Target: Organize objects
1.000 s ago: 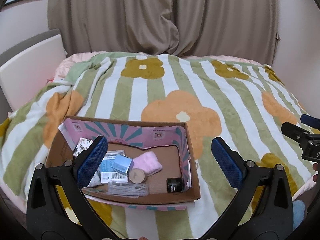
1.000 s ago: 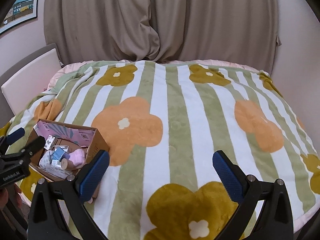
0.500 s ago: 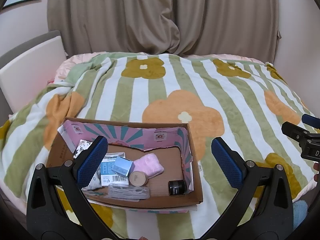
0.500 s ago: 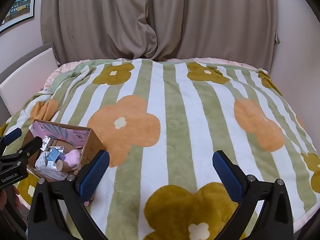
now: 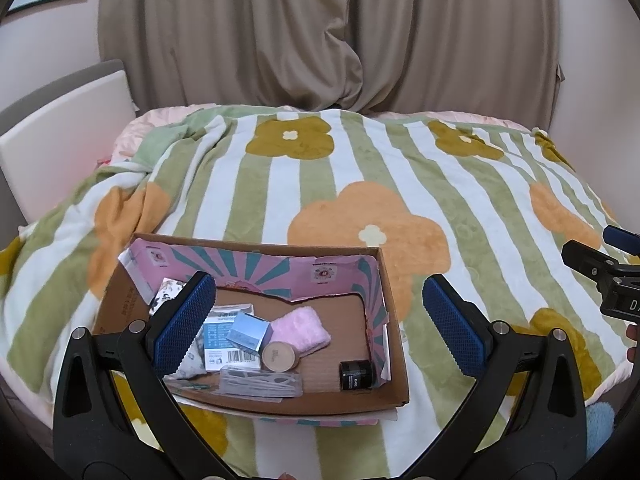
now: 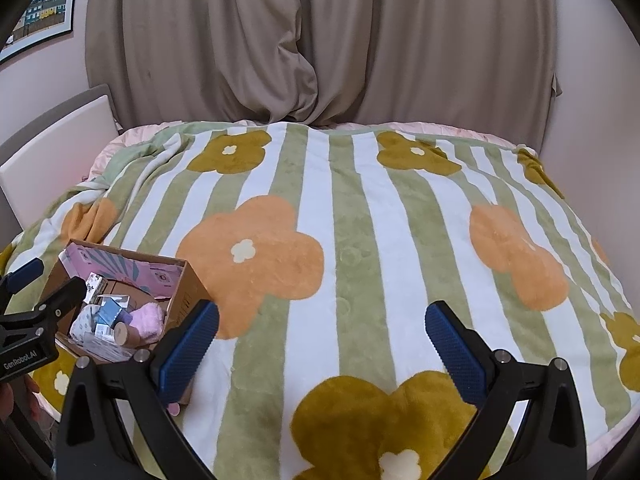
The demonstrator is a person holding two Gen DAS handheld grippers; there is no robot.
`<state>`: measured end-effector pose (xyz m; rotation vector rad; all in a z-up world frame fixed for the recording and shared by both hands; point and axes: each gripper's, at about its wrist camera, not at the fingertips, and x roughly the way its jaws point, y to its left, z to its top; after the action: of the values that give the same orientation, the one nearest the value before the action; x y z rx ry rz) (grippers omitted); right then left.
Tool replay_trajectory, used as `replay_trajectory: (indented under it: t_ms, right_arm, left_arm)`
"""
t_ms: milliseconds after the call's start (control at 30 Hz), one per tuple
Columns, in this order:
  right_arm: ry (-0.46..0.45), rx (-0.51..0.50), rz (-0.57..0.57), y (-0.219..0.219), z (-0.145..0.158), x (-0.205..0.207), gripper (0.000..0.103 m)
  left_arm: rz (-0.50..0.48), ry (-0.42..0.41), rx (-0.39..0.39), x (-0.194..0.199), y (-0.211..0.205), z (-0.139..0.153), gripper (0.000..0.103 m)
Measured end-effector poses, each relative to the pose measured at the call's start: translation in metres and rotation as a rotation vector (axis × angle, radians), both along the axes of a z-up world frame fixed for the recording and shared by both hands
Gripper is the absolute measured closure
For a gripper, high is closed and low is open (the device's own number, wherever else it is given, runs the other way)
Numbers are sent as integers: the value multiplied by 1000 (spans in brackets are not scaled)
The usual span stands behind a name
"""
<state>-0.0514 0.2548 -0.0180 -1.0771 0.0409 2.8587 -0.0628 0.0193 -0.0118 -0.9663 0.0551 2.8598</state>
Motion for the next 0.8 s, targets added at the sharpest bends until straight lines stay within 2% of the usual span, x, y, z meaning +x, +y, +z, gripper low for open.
replay_trajectory:
  t_ms: [800]
  right_arm:
    - [12, 0, 5, 1, 5, -3, 1]
  left_arm:
    - [2, 8, 10, 2, -4, 3, 0]
